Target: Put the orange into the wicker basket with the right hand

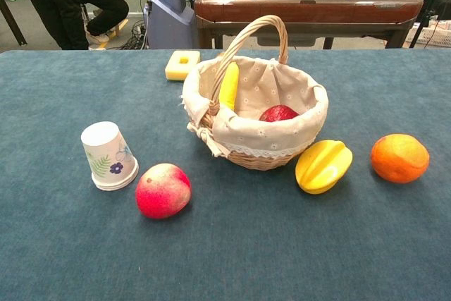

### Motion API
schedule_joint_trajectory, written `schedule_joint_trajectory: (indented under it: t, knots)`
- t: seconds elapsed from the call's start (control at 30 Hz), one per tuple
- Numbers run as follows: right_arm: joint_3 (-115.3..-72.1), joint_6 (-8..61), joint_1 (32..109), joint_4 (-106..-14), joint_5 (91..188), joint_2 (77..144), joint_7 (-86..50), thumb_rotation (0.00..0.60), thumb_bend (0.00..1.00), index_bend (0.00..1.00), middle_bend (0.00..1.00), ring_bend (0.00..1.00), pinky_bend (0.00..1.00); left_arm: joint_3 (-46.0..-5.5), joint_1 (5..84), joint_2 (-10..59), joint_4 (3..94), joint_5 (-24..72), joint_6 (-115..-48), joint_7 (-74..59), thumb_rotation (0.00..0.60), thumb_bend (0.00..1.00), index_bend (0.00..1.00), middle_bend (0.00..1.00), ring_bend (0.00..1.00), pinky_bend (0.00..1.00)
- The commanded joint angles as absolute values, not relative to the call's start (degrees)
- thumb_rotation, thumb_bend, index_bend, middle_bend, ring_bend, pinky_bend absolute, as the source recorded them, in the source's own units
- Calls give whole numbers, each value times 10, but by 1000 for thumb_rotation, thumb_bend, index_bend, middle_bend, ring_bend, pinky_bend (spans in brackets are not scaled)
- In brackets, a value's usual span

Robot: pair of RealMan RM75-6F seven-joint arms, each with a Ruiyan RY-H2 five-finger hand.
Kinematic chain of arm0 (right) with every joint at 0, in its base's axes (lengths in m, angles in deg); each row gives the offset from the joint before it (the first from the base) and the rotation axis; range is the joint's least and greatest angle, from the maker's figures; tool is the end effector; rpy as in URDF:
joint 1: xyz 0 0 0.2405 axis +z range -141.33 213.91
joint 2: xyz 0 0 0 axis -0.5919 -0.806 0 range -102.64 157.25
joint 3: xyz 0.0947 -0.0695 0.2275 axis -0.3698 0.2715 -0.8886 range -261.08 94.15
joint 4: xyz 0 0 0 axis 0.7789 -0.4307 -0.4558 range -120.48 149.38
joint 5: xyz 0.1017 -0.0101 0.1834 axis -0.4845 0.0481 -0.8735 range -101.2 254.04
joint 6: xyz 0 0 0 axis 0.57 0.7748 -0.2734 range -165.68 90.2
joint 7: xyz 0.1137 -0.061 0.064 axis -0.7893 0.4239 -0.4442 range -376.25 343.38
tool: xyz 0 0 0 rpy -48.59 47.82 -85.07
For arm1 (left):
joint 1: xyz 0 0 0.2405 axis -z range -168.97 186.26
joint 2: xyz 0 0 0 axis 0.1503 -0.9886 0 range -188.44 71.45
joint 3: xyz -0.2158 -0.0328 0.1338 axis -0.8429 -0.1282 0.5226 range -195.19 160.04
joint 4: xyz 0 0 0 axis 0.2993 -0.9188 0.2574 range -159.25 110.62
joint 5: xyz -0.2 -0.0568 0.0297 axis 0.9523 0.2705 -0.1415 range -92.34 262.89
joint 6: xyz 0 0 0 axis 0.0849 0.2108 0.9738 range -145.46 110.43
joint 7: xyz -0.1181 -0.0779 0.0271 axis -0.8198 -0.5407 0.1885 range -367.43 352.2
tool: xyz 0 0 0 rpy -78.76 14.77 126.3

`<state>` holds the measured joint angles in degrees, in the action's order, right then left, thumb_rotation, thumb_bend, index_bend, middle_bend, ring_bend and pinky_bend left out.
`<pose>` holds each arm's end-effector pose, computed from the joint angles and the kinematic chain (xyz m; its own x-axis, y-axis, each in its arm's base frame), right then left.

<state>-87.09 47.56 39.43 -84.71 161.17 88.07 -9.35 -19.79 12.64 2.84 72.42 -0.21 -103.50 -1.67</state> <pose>-0.2983 -0.1732 0.1701 0.4505 -0.0043 0.8928 -0.8923 0.0296 0.4504 -0.3032 0.1732 0.1683 0.4640 0.0065 0.8858 0.8858 0.0088 -0.4641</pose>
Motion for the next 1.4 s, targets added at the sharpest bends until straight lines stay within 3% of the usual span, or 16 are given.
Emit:
schedule_joint_trajectory:
  t: [0.03, 0.6, 0.73, 1.0, 1.4]
  knots:
    - [-871, 475, 395, -847, 1611, 880, -93, 600, 245, 91, 163, 168, 461, -198, 127, 29, 724, -1, -1035, -16, 600, 260, 173, 0, 0, 0]
    - [-870, 462, 404, -847, 1616, 884, -80, 600, 245, 91, 163, 168, 461, -197, 125, 29, 727, -4, -1038, -14, 600, 260, 173, 0, 0, 0]
    - [-866, 424, 425, -846, 1617, 893, -63, 600, 241, 91, 163, 168, 461, -196, 125, 30, 728, -6, -1037, -10, 600, 260, 173, 0, 0, 0]
    - [-869, 310, 486, -836, 1571, 933, -4, 600, 130, 91, 143, 168, 461, -194, 123, 32, 725, -1, -1036, -9, 600, 260, 173, 0, 0, 0]
    - [-885, 204, 570, -765, 1514, 1024, 48, 600, 108, 82, 117, 136, 385, -194, 122, 34, 723, 3, -1035, -9, 600, 260, 173, 0, 0, 0]
